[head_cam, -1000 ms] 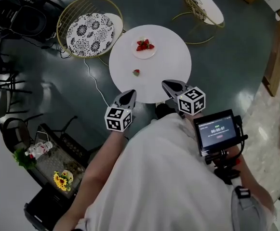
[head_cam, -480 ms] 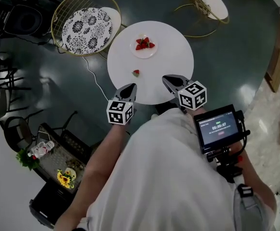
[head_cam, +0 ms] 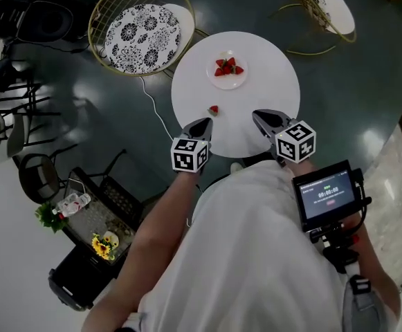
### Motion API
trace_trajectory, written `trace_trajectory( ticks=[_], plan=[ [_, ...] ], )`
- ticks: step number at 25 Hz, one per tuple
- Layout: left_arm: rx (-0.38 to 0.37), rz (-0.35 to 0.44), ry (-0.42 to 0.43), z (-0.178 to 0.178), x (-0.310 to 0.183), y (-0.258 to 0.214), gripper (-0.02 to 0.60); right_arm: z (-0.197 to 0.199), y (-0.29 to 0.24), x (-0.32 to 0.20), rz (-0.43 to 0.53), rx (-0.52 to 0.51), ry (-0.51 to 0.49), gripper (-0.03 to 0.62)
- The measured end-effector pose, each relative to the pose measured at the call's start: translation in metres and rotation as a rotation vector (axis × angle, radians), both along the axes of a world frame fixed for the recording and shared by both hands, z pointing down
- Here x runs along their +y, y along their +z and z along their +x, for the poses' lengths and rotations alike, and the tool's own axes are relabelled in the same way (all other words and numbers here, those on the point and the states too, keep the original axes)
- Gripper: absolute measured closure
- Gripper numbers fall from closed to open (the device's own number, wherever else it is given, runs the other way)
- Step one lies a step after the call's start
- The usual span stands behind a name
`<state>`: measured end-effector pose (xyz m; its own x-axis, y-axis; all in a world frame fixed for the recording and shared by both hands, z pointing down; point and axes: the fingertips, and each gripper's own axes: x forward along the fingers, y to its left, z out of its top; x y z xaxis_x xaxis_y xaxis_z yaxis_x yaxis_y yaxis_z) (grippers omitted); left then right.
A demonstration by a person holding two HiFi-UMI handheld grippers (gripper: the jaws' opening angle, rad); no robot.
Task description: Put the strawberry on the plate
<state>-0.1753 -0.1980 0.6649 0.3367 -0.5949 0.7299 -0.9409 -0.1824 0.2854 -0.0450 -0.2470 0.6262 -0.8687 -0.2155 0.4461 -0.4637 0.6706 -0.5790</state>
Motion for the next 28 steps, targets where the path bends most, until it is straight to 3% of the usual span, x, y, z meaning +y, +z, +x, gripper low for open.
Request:
trace_trajectory(
  ticks=[14,16,28],
  plan=[
    [-0.069,-0.093,0.066,-0.004,0.003,0.023,0.571,0.005,0.004,0.005,-0.052,-0.004,0.031,0.586],
    [-0.064,-0.111,0.084,0.000,0.003,0.027,0.515,0.006,0.005,0.006,-0.058,-0.003,0.033,0.586],
    [-0.148,-0.221,0.159,-0.007,0.001,0.060,0.403,0.019,0.015,0.009,-0.078,0.004,0.077,0.586]
  ],
)
